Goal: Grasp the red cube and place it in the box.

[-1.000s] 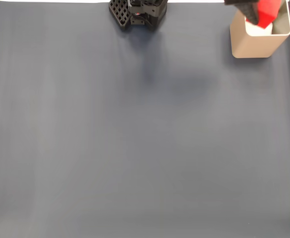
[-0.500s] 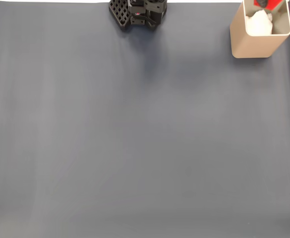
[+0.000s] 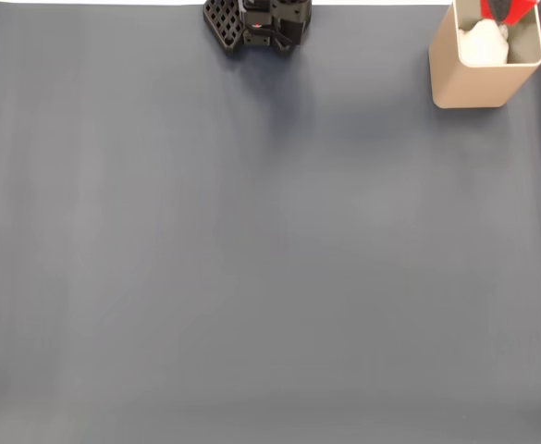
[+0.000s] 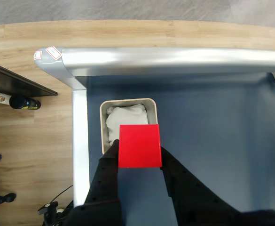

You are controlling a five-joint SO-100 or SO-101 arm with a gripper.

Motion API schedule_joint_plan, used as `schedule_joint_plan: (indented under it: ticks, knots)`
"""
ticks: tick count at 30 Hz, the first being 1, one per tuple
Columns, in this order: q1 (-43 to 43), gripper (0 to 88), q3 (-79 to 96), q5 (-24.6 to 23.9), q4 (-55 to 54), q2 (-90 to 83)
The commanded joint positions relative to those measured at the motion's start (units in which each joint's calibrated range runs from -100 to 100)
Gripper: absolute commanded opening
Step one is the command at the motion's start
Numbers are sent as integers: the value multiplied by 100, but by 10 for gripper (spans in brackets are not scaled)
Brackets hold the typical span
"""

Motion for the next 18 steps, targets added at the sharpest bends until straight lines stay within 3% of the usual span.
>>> schedule_joint_plan:
  ticks: [1, 18]
  knots:
    - [-66, 2, -314, 44, -190, 89]
    - [-258, 2, -734, 24, -304, 600]
